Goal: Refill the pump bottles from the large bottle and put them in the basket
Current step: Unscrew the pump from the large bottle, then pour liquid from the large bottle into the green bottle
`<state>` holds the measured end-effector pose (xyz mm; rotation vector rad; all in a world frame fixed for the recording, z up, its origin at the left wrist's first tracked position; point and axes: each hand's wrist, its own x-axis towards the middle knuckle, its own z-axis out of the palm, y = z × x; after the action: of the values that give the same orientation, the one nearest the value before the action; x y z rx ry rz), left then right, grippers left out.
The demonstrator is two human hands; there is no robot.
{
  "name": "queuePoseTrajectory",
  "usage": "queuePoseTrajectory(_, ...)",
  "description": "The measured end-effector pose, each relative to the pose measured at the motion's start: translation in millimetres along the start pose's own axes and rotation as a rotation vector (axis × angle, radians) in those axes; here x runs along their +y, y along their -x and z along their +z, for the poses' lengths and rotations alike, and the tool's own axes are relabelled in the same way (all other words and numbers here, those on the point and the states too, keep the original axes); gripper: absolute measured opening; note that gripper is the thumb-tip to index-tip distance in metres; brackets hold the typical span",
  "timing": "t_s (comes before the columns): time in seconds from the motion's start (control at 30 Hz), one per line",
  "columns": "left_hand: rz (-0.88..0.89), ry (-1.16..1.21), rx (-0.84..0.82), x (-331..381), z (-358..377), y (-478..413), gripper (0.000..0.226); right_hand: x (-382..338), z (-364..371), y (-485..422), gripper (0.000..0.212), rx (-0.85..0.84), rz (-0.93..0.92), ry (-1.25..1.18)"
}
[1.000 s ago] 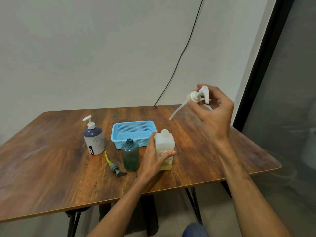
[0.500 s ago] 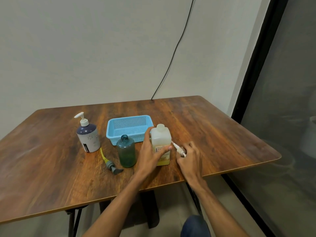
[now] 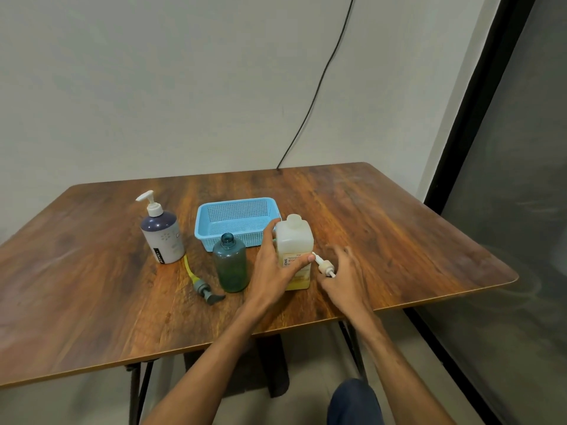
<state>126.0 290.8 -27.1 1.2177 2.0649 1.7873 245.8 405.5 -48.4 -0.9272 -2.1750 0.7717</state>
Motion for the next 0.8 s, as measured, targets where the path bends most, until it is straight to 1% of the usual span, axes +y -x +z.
queuePoseTrajectory(0.07,-0.013,-0.020,0.000,0,0,2,0.101,-6,-1,-3,0.068,-0.091,0.014,-0.185)
queuePoseTrajectory(0.17,-0.001,-0.060,0.023,3,-4,9,0.112,-17,1,-3,0.084,-0.222,0.006,-0.454)
queuePoseTrajectory(0.23,0.017,-0.087,0.063,8,-8,17,0.107,-23,4,-2,0.093,-0.271,-0.002,-0.557)
queuePoseTrajectory(0.27,0.033,-0.086,0.099,11,-13,23,0.100,-26,7,-1,0.098,-0.285,-0.003,-0.610)
queuePoseTrajectory(0.33,0.090,-0.085,0.210,16,-24,35,0.078,-31,14,0,0.103,-0.291,-0.006,-0.672)
queuePoseTrajectory(0.4,0.152,-0.087,0.348,15,-39,45,0.054,-35,22,-1,0.105,-0.277,-0.016,-0.657)
queuePoseTrajectory(0.43,0.170,-0.082,0.412,13,-47,49,0.046,-37,25,-2,0.105,-0.268,-0.016,-0.648)
queuePoseTrajectory(0.5,0.174,-0.081,0.519,6,-63,54,0.038,-41,30,-3,0.103,-0.245,-0.006,-0.649)
queuePoseTrajectory(0.57,0.129,-0.098,0.564,-3,-73,54,0.042,-45,31,-5,0.098,-0.219,0.005,-0.640)
queuePoseTrajectory(0.6,0.093,-0.111,0.559,-8,-78,53,0.048,-47,31,-5,0.097,-0.210,0.002,-0.627)
queuePoseTrajectory(0.67,0.009,-0.128,0.490,-17,-83,50,0.067,-49,32,-7,0.094,-0.195,-0.008,-0.598)
queuePoseTrajectory(0.73,-0.073,-0.131,0.379,-24,-85,45,0.086,-51,33,-7,0.090,-0.186,-0.015,-0.570)
queuePoseTrajectory(0.8,-0.121,-0.129,0.284,-31,-86,39,0.099,-52,35,-8,0.091,-0.174,-0.034,-0.532)
